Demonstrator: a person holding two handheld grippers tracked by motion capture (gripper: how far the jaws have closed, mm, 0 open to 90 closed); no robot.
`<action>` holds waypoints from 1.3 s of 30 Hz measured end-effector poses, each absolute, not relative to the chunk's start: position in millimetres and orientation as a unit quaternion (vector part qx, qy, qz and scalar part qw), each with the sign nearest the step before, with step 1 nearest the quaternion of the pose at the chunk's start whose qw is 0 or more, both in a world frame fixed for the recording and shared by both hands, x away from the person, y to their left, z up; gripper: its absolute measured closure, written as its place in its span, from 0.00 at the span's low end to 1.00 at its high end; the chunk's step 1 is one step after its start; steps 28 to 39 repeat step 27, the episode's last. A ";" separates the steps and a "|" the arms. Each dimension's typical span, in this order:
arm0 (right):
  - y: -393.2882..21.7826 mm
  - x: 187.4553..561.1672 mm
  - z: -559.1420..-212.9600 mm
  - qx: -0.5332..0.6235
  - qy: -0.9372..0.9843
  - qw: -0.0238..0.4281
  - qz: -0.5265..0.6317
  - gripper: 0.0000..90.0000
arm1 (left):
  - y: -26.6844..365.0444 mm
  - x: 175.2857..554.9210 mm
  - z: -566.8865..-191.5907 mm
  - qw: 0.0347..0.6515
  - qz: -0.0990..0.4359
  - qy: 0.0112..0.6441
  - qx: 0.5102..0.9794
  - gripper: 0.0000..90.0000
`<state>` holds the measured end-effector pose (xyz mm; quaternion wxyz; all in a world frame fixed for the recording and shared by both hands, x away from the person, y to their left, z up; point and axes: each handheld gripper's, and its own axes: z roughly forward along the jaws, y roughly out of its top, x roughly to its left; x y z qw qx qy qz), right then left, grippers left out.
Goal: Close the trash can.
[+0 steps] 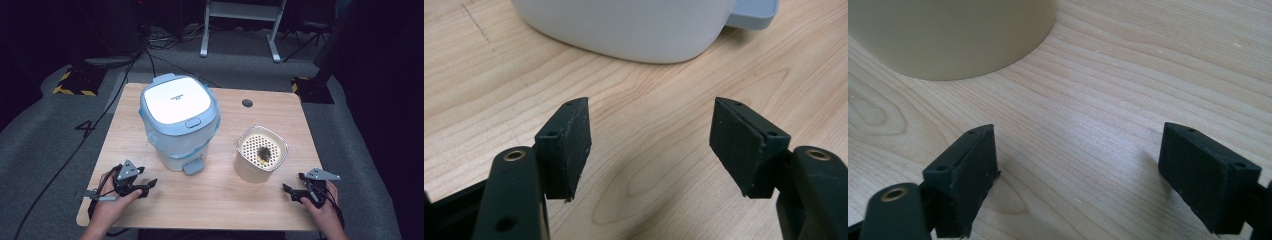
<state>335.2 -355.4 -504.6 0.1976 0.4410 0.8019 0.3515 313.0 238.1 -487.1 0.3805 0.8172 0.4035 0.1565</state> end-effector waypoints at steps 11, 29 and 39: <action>-355.4 335.2 -504.6 0.441 0.802 0.198 0.352 0.18 | 238.4 319.1 -499.0 0.342 0.147 0.413 0.831 0.30; -355.4 335.2 -504.6 0.441 0.802 0.198 0.352 0.18 | 235.8 323.3 -505.1 0.339 0.153 0.412 0.832 0.16; -355.4 335.2 -504.6 0.441 0.802 0.198 0.352 0.18 | 235.8 323.3 -505.1 0.339 0.153 0.412 0.832 0.16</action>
